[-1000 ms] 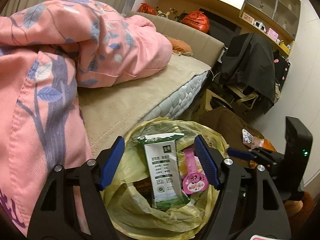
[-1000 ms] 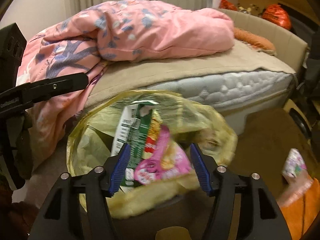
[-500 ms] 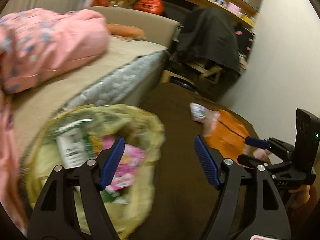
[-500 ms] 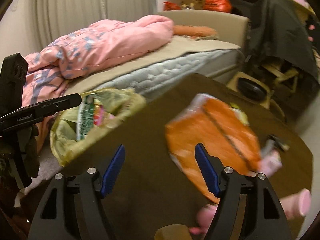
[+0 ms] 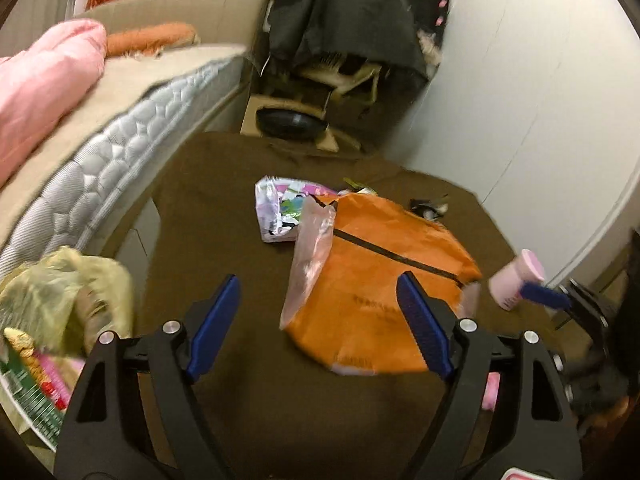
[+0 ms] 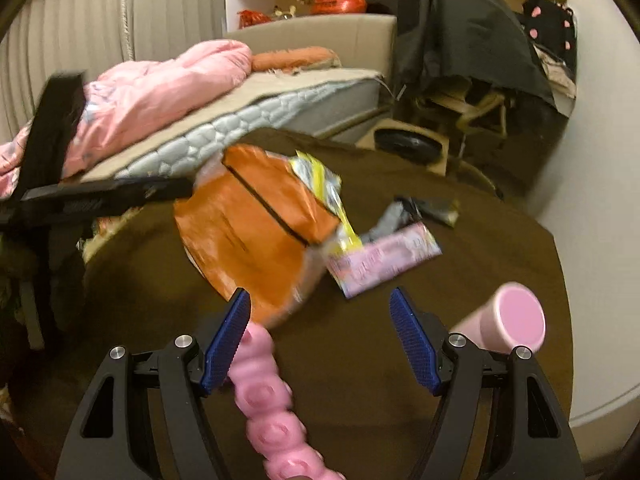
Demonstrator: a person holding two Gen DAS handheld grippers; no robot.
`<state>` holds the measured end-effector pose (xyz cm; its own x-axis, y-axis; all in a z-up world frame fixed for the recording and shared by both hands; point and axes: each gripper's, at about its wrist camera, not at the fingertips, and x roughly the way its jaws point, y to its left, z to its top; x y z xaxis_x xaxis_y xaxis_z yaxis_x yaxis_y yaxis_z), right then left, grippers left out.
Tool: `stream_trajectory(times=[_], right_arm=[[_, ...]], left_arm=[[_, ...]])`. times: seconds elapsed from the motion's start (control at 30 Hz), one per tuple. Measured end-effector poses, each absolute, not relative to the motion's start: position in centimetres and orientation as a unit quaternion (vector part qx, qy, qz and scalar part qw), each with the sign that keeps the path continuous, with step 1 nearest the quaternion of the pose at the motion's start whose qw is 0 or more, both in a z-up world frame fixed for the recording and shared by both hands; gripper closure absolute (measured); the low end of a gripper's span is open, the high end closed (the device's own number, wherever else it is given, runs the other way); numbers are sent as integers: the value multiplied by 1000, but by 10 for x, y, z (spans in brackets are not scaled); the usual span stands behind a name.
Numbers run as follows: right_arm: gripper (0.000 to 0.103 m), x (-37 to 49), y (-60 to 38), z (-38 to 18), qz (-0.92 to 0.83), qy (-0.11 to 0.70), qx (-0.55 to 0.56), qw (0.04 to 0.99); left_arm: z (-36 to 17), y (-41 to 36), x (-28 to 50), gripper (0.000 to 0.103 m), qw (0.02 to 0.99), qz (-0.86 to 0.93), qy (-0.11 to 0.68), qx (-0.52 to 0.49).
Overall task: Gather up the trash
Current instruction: 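Move both tools back over the table toward the orange bag, then grasp the orange plastic bag with the left tool while the right tool grasps a pink wrapper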
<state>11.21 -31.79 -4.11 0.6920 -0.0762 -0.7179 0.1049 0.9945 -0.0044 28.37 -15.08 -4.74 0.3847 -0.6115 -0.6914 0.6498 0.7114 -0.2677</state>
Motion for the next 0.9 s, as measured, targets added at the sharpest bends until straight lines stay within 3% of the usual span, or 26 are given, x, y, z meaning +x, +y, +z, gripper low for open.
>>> stream_trajectory(times=[0.03,0.1,0.13,0.2,0.3,0.6,0.9], right_arm=[[35,110,-320,-43,-55,391,17,919],[35,105,-325,-46,-70,392,17,917],[35,102,-327,-47,-75,391,20,917],[35,100,-330,-48,-80,391,28,917],[35,102,-329,-47,-71,384,37,920],[35,114,-324,-42,-66,369,50,926],[35,129,-325,-48,-76,401,51,911]], left_arm=[[-53,-155,289,33,823,-379,422,20],[-64,-164,301,51,804,-373,463,2],[-67,-165,303,54,799,-374,472,-5],[-70,-164,302,71,794,-377,477,-17],[-65,-157,288,78,795,-388,466,-14],[-36,-121,251,81,833,-361,418,10],[-36,-90,242,81,842,-332,425,0]])
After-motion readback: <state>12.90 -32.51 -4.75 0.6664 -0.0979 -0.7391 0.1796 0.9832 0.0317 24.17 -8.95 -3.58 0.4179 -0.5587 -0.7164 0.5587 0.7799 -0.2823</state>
